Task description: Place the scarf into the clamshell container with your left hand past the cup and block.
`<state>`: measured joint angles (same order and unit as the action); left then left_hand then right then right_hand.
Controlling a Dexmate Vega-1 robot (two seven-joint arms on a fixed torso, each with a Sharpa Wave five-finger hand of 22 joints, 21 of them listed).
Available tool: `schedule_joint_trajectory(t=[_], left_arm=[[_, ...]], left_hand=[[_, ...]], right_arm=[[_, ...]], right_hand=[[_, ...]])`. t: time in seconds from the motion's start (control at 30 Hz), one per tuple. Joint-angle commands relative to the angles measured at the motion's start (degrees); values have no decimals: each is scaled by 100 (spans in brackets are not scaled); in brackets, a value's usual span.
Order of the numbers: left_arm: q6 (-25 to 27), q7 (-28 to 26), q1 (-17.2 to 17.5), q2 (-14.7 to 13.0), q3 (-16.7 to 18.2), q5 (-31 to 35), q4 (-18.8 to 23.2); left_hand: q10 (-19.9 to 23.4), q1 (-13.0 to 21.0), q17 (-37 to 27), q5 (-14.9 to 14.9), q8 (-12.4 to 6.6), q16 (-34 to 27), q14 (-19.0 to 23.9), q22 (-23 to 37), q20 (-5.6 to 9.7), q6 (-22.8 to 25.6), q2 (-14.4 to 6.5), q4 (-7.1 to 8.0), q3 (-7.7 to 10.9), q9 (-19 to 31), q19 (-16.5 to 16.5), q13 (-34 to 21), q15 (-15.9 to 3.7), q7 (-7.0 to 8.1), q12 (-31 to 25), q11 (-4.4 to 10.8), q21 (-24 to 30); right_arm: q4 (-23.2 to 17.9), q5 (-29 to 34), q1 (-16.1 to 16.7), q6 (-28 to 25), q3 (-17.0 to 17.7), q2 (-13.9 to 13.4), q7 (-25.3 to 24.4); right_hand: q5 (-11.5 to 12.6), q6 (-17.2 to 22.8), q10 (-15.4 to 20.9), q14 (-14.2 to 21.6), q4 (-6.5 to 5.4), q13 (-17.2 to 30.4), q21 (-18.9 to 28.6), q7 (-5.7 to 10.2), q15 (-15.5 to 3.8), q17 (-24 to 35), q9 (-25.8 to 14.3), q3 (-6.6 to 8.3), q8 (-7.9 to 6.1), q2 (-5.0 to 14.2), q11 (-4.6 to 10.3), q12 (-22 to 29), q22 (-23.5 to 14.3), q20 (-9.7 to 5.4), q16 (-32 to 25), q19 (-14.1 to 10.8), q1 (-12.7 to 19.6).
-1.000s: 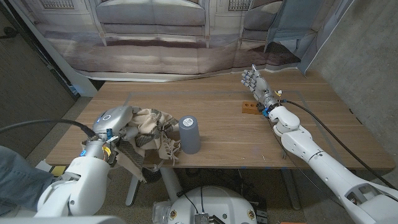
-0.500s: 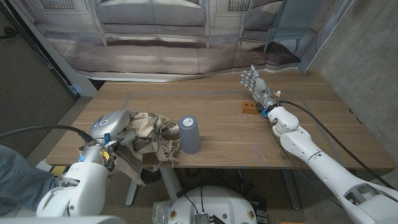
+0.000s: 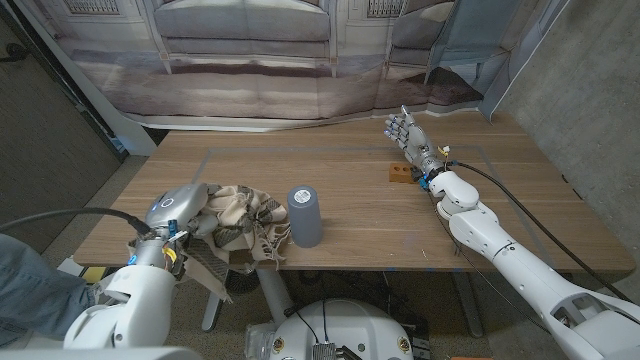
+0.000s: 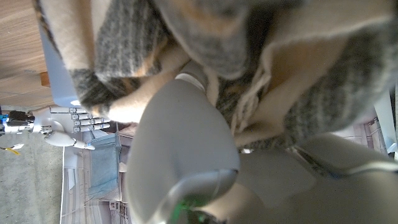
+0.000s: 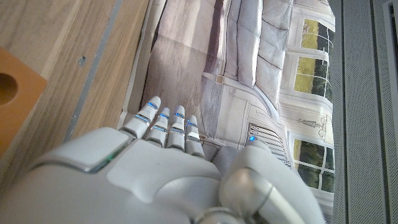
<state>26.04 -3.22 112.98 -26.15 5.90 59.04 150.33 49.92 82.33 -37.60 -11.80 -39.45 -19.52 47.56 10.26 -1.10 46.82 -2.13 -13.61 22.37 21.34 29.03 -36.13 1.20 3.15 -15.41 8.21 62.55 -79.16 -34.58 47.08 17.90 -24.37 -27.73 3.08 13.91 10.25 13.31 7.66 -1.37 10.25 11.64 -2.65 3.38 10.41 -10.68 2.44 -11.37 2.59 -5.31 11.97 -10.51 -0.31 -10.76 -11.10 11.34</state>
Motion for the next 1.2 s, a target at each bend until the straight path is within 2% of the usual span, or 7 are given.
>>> schedule_joint_trajectory(t=[0.03, 0.37, 0.57, 0.87, 1.2], left_arm=[[-26, -316, -83, -88, -67, -361, -283], [317, -258, -264, -344, -305, -300, -383], [281, -377, -244, -393, -243, -666, -458], [384, -468, -196, -548, -283, -825, -446], [630, -309, -441, -818, -427, -1039, -574]], left_hand=[[126, -82, -203, -17, -26, 1, 663, 7, 672, 293, -148, 529, 578, 15, 349, -36, -1236, -257, -15, 74, 53], [146, -92, -232, -15, -35, 11, 690, 8, 671, 320, -142, 526, 596, 0, 318, -57, -1252, -251, -7, 79, 83], [157, -100, -249, -14, -43, 19, 691, 9, 670, 338, -139, 527, 603, -6, 304, -60, -1242, -252, 1, 95, 100], [153, -123, -275, -11, -44, 38, 686, 9, 664, 323, -140, 536, 614, -6, 278, -92, -1240, -263, 6, 89, 126], [127, -165, -293, -6, -28, 75, 655, 8, 661, 285, -130, 550, 621, -19, 246, -88, -1235, -271, 45, 64, 153]], right_arm=[[-15, -26, 4, -41, 1, -17, 21], [40, -46, -27, -46, -11, -5, 76], [16, -42, -4, -34, -2, -23, 74], [-23, -61, 7, -60, 4, -31, 69], [2, -66, 20, -104, -9, -36, 65]], right_hand=[[16, 70, 18, -1, 4, 35, -5, -11, 1, 12, -14, -2, 6, 25, -7, 16, -25, -11, 10, 38, 16], [17, 69, 14, -3, 6, 35, -4, -13, 1, 12, -14, -6, 7, 28, -2, 14, -25, -10, 10, 39, 17], [17, 68, 10, -7, 8, 35, -4, -13, -3, 12, -14, -9, 8, 28, -3, 13, -25, -9, 11, 40, 17], [19, 69, 13, -10, 10, 35, -3, -12, 1, 12, -14, -13, 8, 29, -5, 13, -25, -12, 11, 40, 17], [20, 74, 18, -5, 11, 35, -3, -17, 2, 12, -14, -17, 6, 31, -14, 15, -25, -14, 8, 43, 16]])
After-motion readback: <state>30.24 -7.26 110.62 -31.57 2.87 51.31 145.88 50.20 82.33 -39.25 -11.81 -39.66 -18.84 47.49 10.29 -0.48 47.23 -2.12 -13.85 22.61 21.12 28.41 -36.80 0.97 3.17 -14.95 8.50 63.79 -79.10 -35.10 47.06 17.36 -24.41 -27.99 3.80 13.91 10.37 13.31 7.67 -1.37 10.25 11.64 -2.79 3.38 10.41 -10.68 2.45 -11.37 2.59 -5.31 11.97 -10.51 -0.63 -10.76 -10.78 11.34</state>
